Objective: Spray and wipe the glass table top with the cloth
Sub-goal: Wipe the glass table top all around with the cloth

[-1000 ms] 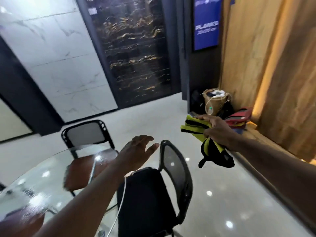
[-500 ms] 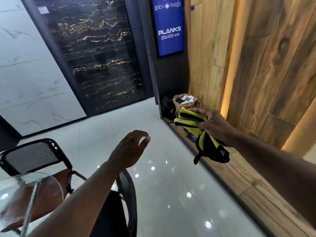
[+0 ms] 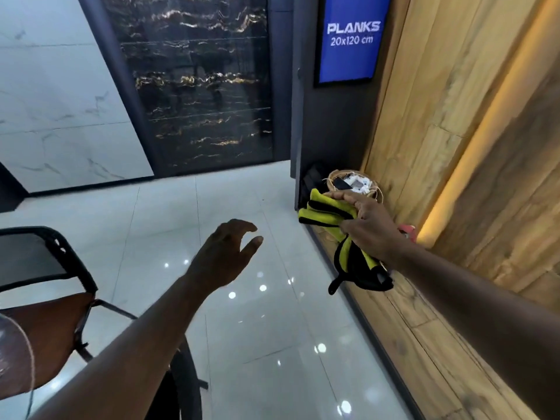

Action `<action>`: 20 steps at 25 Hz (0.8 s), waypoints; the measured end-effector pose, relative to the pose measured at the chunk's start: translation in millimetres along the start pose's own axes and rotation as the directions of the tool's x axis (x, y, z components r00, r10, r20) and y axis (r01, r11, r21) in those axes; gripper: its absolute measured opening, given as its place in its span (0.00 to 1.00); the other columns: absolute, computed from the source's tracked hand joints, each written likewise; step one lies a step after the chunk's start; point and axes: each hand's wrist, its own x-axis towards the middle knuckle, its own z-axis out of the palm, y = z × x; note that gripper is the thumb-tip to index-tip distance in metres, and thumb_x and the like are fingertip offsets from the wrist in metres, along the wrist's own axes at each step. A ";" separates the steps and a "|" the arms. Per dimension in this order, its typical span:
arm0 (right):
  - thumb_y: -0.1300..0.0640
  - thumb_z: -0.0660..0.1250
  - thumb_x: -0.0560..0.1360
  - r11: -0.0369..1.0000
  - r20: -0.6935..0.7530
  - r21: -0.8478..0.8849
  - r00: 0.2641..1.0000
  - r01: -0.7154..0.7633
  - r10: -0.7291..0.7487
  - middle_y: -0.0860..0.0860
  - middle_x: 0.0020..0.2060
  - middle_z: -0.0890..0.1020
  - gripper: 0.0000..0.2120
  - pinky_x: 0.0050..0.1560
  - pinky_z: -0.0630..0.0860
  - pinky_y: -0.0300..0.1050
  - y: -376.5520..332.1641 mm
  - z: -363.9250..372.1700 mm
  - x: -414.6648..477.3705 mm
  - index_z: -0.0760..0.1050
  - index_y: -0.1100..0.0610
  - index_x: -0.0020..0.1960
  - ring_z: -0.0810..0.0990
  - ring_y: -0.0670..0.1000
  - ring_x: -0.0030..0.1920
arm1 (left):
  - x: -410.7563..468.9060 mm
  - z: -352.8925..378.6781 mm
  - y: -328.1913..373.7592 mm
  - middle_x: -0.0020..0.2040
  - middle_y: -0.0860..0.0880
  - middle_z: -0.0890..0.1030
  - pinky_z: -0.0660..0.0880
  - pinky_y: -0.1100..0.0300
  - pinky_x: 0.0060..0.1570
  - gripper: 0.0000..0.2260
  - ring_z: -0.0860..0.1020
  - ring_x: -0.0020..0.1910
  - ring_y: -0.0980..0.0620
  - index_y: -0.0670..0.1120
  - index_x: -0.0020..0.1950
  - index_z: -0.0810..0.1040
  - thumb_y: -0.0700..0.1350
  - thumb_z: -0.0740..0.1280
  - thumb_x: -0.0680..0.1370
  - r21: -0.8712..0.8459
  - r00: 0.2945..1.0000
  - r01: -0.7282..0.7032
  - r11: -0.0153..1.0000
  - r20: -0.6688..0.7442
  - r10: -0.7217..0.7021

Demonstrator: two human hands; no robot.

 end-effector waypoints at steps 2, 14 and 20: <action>0.76 0.63 0.74 0.999 0.017 -0.036 0.999 0.030 -0.029 0.49 0.45 0.83 0.32 0.27 0.68 0.32 0.2 -1.1 48.4 0.79 0.45 0.67 0.74 0.39 0.26 | 38.6 -6.0 -14.5 0.69 0.52 0.77 0.73 0.55 0.65 0.19 0.75 0.69 0.52 0.51 0.70 0.76 0.59 0.63 0.84 -0.005 0.998 0.047 0.999 -0.032 -0.047; 0.68 0.70 0.70 0.990 0.382 0.063 0.913 0.128 -0.142 0.47 0.52 0.86 0.34 0.48 0.82 0.52 40.2 104.2 331.5 0.77 0.36 0.67 0.85 0.51 0.48 | 138.6 -17.0 -136.0 0.63 0.52 0.80 0.74 0.55 0.66 0.16 0.77 0.64 0.53 0.52 0.65 0.79 0.59 0.67 0.82 0.091 0.886 0.447 0.890 -0.182 -0.426; 0.67 0.72 0.76 0.932 0.683 0.224 0.637 0.285 -0.358 0.51 0.51 0.84 0.22 0.49 0.80 0.54 -40.9 243.4 416.2 0.77 0.46 0.62 0.83 0.55 0.50 | 95.0 -55.7 -183.8 0.59 0.53 0.82 0.78 0.52 0.59 0.19 0.81 0.58 0.53 0.51 0.61 0.81 0.62 0.65 0.79 0.017 0.620 0.742 0.671 -0.398 -0.676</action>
